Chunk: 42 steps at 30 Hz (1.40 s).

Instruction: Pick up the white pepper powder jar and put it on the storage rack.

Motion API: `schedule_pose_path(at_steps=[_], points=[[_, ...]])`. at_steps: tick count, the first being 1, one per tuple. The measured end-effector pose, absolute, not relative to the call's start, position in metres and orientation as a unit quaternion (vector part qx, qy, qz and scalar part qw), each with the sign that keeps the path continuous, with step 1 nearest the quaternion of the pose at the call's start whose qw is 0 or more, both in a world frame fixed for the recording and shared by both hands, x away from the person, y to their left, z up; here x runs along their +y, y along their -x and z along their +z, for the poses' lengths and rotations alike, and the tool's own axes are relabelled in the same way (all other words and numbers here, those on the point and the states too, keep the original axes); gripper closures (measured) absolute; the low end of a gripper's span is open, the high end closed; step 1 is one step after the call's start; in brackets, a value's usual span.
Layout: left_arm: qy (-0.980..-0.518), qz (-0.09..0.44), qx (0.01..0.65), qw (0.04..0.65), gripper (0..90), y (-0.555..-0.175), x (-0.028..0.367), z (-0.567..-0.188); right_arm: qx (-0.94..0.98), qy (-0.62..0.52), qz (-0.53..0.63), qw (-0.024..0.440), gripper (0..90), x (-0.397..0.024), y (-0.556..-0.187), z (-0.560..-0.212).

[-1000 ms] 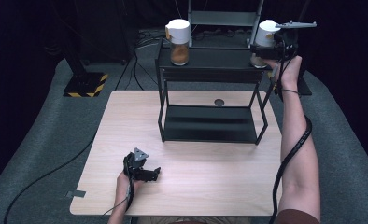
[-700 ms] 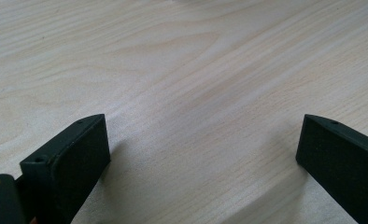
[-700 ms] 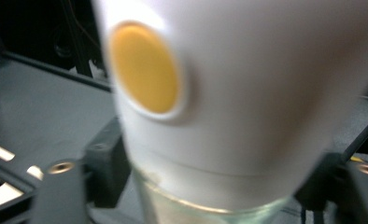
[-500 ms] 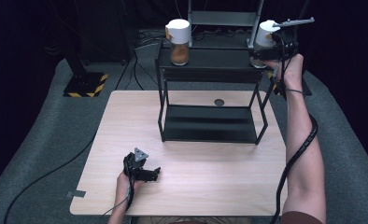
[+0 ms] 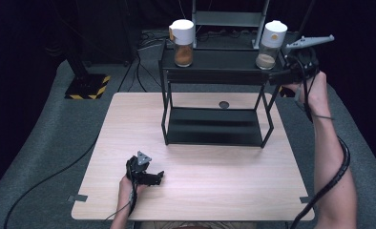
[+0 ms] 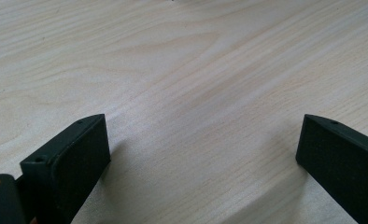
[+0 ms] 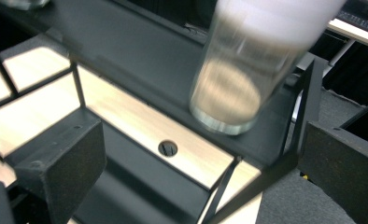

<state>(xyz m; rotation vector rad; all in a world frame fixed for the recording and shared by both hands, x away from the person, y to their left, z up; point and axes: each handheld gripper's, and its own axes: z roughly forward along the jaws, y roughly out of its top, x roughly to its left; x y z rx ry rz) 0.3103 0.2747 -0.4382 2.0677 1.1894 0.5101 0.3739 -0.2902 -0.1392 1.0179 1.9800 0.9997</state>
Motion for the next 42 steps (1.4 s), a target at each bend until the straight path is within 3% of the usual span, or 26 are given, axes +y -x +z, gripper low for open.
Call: schedule_pose_path(at_steps=[14,34,42], points=[[-0.796,0.195,0.458,0.344,2.2,-0.311,0.275,-0.438,0.786,-0.375,0.372,0.322,0.0,-0.309,-0.307,-0.238],[-0.796,0.196,0.457,0.344,2.2,-0.311,0.275,-0.438,0.765,-0.468,0.379,0.229,0.0,-0.325,-0.272,-0.43],[-0.796,0.2,0.457,0.344,2.1,-0.309,0.274,-0.439,0.75,-0.471,0.396,0.243,0.0,-0.324,-0.264,-0.445]])
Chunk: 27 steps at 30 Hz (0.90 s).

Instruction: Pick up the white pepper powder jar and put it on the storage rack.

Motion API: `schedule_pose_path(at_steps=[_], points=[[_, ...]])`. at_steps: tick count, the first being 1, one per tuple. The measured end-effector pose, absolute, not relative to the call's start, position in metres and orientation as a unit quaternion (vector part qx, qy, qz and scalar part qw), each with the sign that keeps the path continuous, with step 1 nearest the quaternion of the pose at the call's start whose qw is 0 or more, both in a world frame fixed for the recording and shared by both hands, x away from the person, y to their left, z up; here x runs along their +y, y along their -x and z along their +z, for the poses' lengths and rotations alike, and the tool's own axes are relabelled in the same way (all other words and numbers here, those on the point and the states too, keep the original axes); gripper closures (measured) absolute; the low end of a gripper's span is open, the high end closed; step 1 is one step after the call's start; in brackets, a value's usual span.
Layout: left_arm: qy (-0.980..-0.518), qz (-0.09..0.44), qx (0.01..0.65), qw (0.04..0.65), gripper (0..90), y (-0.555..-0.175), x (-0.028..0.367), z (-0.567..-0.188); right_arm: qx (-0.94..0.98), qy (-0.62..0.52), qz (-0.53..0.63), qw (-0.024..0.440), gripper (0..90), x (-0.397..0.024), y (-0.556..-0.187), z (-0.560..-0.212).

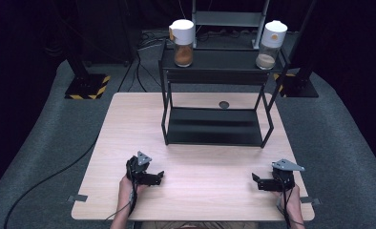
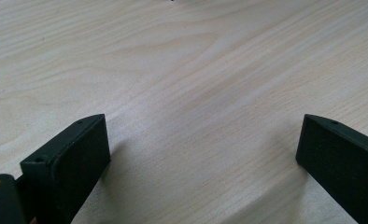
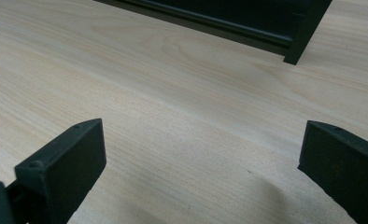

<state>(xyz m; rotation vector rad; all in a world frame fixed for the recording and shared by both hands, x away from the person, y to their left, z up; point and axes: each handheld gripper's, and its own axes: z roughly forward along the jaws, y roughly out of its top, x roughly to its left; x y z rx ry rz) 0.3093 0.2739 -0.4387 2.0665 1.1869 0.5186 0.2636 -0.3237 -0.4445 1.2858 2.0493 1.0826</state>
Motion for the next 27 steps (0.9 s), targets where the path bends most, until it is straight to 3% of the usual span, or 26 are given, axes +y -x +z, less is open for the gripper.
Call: schedule_pose_path(at_steps=[27], points=[[-0.796,0.196,0.458,0.344,2.2,-0.3102,0.2746,-0.4382,0.742,-0.476,0.398,0.254,0.0,-0.3217,-0.2595,-0.4463]])
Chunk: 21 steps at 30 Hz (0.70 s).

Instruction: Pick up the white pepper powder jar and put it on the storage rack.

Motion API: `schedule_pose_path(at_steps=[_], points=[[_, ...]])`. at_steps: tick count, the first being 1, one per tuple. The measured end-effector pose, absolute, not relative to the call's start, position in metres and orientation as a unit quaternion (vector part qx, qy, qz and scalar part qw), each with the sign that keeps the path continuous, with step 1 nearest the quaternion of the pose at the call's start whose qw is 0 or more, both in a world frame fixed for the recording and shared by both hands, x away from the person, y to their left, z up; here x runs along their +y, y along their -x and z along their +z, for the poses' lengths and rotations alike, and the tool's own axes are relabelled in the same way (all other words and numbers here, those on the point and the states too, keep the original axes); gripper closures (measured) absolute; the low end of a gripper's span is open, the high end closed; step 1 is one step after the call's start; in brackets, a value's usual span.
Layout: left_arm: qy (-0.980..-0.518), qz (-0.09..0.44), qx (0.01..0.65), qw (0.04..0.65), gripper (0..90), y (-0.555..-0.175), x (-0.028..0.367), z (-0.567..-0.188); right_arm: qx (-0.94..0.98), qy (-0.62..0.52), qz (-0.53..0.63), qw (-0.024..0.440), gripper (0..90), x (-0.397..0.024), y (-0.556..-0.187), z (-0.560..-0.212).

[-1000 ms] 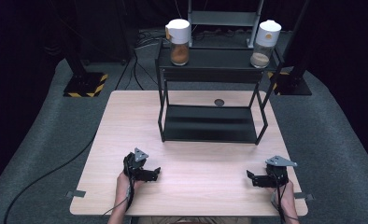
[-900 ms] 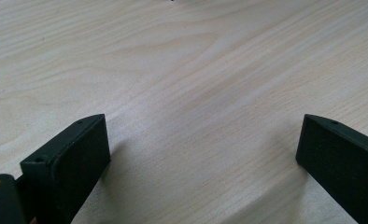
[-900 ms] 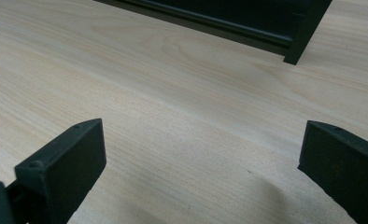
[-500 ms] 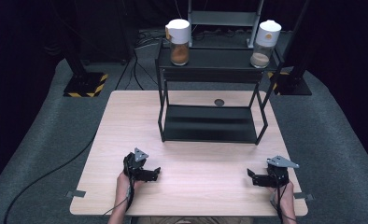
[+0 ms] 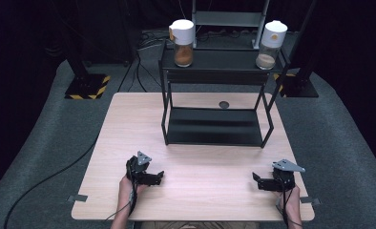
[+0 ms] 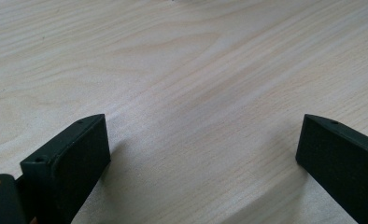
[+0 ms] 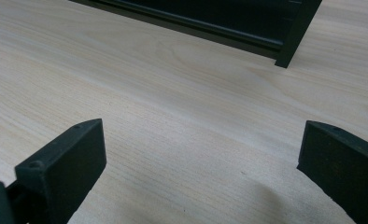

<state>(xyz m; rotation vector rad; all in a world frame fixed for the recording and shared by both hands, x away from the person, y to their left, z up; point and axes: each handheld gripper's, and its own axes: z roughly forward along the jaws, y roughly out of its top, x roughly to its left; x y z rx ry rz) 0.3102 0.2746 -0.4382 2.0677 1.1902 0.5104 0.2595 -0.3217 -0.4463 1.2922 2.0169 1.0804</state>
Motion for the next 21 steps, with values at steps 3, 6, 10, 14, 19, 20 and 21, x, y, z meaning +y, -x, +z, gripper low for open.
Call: schedule_pose_path(at_steps=[3,6,10,14,19,20,21], points=[[-0.796,0.196,0.458,0.344,2.2,-0.3102,0.2745,-0.4383,0.742,-0.476,0.398,0.254,0.0,-0.3216,-0.2594,-0.4463],[-0.796,0.196,0.458,0.344,2.2,-0.3102,0.2746,-0.4383,0.742,-0.476,0.397,0.255,0.0,-0.3211,-0.2593,-0.4462],[-0.796,0.197,0.458,0.344,2.2,-0.3101,0.2746,-0.4384,0.741,-0.476,0.398,0.255,0.0,-0.3216,-0.2589,-0.4464],[-0.796,0.197,0.458,0.344,2.2,-0.31,0.2745,-0.4384,0.741,-0.476,0.4,0.255,0.0,-0.3221,-0.2584,-0.4468],[-0.796,0.198,0.458,0.344,2.2,-0.3097,0.2742,-0.4384,0.74,-0.477,0.4,0.256,0.0,-0.3218,-0.2583,-0.4468],[-0.795,0.198,0.458,0.344,2.2,-0.3097,0.2743,-0.4385,0.74,-0.477,0.399,0.256,0.0,-0.3216,-0.2584,-0.4467],[-0.796,0.198,0.458,0.344,2.2,-0.3098,0.2743,-0.4384,0.741,-0.477,0.399,0.256,0.0,-0.3216,-0.2585,-0.4466]])
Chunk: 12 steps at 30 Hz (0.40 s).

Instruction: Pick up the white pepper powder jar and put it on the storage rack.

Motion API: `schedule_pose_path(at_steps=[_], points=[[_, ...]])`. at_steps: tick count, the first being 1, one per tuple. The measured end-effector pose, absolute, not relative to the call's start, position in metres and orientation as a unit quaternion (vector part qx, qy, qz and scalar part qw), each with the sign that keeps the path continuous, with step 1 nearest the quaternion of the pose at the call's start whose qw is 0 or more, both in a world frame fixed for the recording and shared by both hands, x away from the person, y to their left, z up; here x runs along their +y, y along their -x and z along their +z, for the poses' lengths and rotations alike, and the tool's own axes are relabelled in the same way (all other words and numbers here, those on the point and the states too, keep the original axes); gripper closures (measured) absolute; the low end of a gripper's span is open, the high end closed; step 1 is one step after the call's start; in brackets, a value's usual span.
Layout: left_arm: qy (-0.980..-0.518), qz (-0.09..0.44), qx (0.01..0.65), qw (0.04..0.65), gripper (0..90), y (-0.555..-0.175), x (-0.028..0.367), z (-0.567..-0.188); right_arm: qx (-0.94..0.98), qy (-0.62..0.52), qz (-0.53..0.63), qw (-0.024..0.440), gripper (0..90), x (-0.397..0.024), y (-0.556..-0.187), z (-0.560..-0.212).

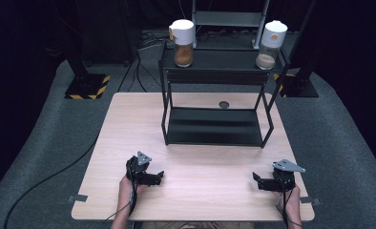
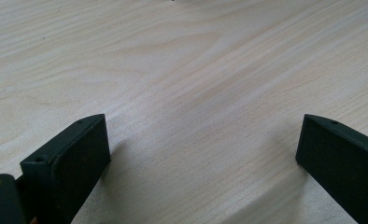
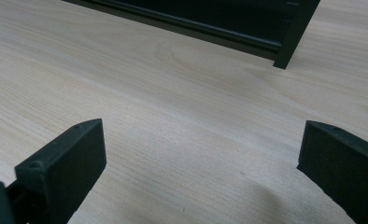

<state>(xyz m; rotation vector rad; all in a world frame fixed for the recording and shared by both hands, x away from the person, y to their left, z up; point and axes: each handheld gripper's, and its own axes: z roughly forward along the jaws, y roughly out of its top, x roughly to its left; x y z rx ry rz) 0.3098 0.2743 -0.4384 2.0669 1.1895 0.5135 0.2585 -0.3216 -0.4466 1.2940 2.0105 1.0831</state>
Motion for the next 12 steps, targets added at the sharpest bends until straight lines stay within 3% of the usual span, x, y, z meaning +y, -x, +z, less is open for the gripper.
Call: schedule_pose_path(at_steps=[12], points=[[-0.796,0.198,0.458,0.344,2.2,-0.3098,0.2742,-0.4384,0.741,-0.476,0.401,0.254,0.0,-0.3227,-0.2586,-0.4469]])
